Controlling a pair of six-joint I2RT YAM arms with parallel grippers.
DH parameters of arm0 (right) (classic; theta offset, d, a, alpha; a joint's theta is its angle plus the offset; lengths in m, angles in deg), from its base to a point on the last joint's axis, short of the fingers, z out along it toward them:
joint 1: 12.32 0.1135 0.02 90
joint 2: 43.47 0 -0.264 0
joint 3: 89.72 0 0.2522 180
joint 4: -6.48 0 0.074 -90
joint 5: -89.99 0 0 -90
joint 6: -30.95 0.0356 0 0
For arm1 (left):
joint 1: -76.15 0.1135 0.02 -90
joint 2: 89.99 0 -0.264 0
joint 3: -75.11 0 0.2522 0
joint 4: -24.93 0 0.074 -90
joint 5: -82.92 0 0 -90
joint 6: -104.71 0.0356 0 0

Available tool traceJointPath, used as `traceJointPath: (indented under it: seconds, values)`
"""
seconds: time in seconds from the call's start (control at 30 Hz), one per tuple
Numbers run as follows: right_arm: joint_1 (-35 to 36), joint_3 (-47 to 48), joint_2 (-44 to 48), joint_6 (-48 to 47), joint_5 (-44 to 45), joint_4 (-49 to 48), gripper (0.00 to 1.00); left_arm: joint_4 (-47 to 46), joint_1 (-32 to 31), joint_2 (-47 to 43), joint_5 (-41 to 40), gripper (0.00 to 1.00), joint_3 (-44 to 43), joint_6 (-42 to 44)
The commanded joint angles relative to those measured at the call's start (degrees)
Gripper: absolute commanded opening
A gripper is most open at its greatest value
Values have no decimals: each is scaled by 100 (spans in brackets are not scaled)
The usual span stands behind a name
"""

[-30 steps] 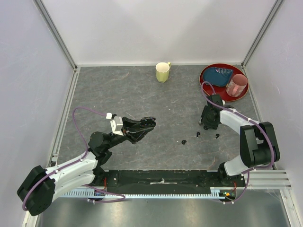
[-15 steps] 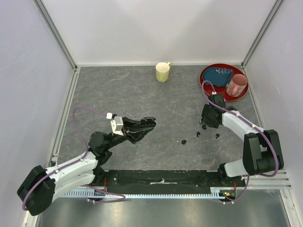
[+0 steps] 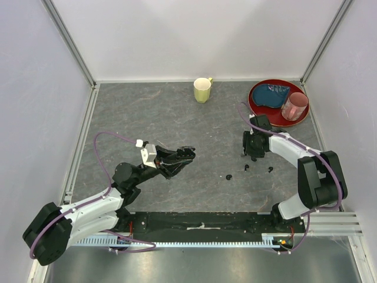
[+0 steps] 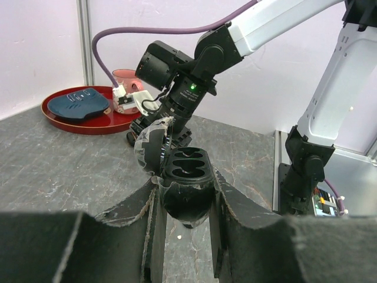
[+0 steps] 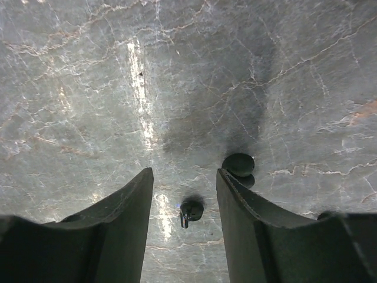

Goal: Insert the wireless bluetooth earbuds into the charging case
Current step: Pick up the earbud from the center of the board.

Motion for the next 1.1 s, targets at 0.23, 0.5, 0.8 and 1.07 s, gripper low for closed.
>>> traceJointPath:
  seconds: [0.23, 0.5, 0.8, 1.07]
  values:
    - [70, 267, -157, -113, 446, 90, 53, -187, -23, -130, -42, 2, -84, 61]
    - [96, 284, -192, -113, 684, 204, 51, -187, -15, -138, -60, 2, -75, 69]
    - [105, 258, -140, -69, 833, 292, 47, -187, -23, -138, -69, 2, -58, 69]
    - [114, 258, -166, 1, 1071, 389, 40, -205, -23, -156, -86, 2, -14, 52]
